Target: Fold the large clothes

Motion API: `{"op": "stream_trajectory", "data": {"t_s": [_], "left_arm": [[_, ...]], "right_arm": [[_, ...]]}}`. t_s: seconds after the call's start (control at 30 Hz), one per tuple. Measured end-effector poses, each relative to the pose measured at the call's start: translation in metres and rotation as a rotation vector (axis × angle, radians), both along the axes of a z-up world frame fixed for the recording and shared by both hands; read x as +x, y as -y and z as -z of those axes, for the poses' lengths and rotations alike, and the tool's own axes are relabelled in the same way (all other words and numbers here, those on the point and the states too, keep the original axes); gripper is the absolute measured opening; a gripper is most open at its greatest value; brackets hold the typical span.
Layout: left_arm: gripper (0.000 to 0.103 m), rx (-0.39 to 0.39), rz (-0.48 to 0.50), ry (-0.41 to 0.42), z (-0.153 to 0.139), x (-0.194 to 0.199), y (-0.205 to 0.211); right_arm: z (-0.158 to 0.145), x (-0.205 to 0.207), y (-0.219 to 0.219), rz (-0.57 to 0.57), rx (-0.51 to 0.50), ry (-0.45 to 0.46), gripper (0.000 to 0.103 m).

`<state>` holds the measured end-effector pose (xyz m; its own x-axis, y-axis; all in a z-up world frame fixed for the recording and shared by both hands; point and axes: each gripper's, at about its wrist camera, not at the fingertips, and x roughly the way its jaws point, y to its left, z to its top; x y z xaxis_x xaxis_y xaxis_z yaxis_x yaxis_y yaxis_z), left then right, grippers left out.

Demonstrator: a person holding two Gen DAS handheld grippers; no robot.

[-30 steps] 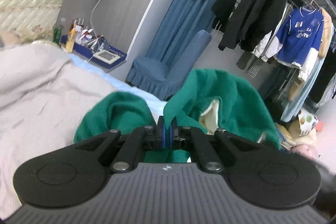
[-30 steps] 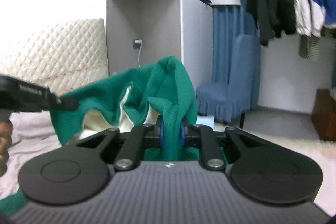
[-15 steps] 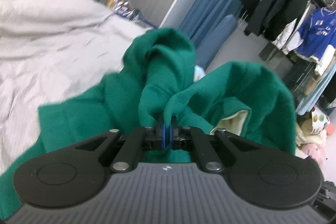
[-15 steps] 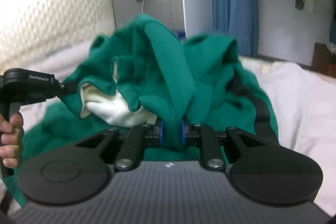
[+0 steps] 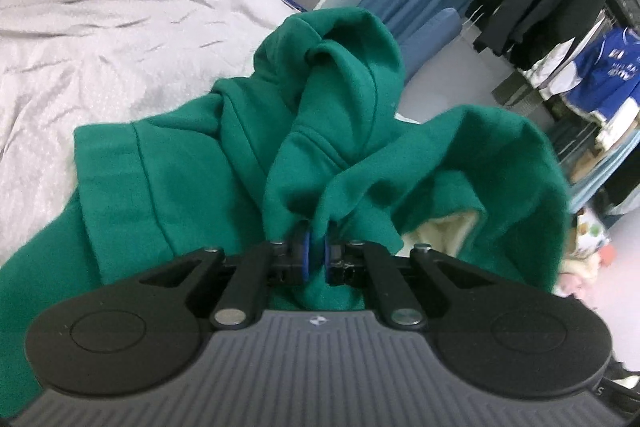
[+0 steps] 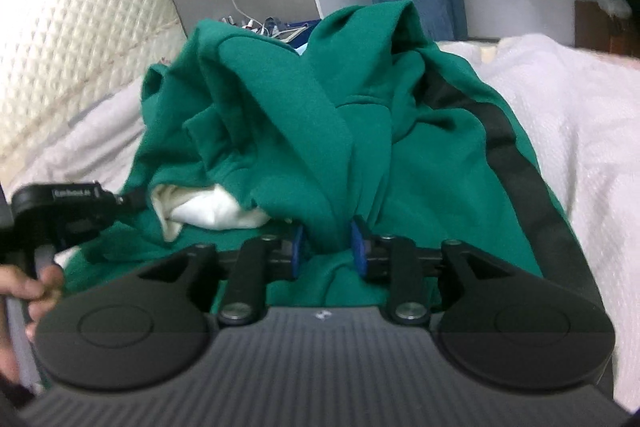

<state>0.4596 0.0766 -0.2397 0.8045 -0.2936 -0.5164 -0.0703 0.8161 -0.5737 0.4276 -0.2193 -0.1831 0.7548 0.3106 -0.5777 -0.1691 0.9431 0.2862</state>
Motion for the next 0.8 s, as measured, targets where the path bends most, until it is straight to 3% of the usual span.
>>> {"op": "stream_trajectory", "data": {"t_s": [0.03,0.1,0.17,0.37,0.57,0.7,0.8], "left_arm": [[0.017,-0.005,0.005,-0.004,-0.004,0.001,-0.003],[0.043,0.006,0.01,0.004,-0.015,-0.008,0.0],[0.053,0.029,0.019,0.022,-0.028,-0.017,0.004],[0.062,0.028,0.057,0.082,-0.056,-0.035,0.014],[0.062,0.077,0.089,0.058,-0.053,-0.011,0.023],[0.062,0.205,0.119,0.096,-0.051,0.006,0.034],[0.062,0.259,0.14,0.084,-0.044,0.022,0.039]], "right_arm": [[0.0,-0.004,0.003,0.002,0.021,-0.008,0.039],[-0.007,-0.013,0.006,-0.002,0.06,-0.004,0.056],[-0.016,-0.023,0.008,-0.016,0.075,0.031,0.064],[-0.034,-0.041,0.008,-0.047,0.081,0.173,0.073],[-0.04,0.0,-0.004,-0.052,0.073,0.198,0.073],[-0.048,0.039,-0.017,-0.101,0.024,0.238,0.073],[-0.048,0.067,-0.027,-0.135,0.002,0.257,0.073]]}}
